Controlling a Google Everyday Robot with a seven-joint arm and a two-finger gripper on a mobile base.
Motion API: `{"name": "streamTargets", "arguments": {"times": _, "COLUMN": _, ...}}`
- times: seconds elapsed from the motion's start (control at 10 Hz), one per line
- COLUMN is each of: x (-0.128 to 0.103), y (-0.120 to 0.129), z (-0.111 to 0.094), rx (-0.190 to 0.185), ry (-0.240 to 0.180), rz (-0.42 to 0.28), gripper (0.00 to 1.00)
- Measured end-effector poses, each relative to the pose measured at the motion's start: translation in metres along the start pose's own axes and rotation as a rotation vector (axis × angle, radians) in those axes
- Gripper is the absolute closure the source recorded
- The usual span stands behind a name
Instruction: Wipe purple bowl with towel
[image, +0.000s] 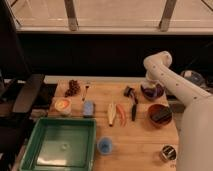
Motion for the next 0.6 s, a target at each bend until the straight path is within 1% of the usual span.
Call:
{"name": "streamTargets", "arguments": {"times": 0.1, "x": 0.002, "y": 0.009, "z": -0.003, "rx": -0.009, "ry": -0.004, "rz": 0.003, "gripper": 1.00}}
{"name": "streamTargets", "arguments": {"times": 0.2, "x": 0.005, "y": 0.015, "z": -0.005, "rx": -0.017, "ry": 0.014, "rz": 0.005, "gripper": 1.00}}
{"name": "streamTargets", "arguments": {"times": 0.3, "x": 0.008, "y": 0.014, "z": -0.007, "rx": -0.016, "ry": 0.031, "rz": 0.005, "gripper": 1.00}}
{"name": "streamTargets", "arguments": {"times": 0.4, "x": 0.021, "y": 0.010, "z": -0.007, "rx": -0.018, "ry": 0.067, "rz": 0.011, "gripper": 1.00}}
{"name": "streamTargets", "arguments": {"times": 0.5, "x": 0.033, "y": 0.004, "z": -0.007, "rx": -0.012, "ry": 0.091, "rz": 0.014, "gripper": 1.00}}
{"name": "streamTargets", "arguments": {"times": 0.6, "x": 0.038, "y": -0.004, "z": -0.007, "rx": -0.004, "ry": 0.108, "rz": 0.010, "gripper": 1.00}}
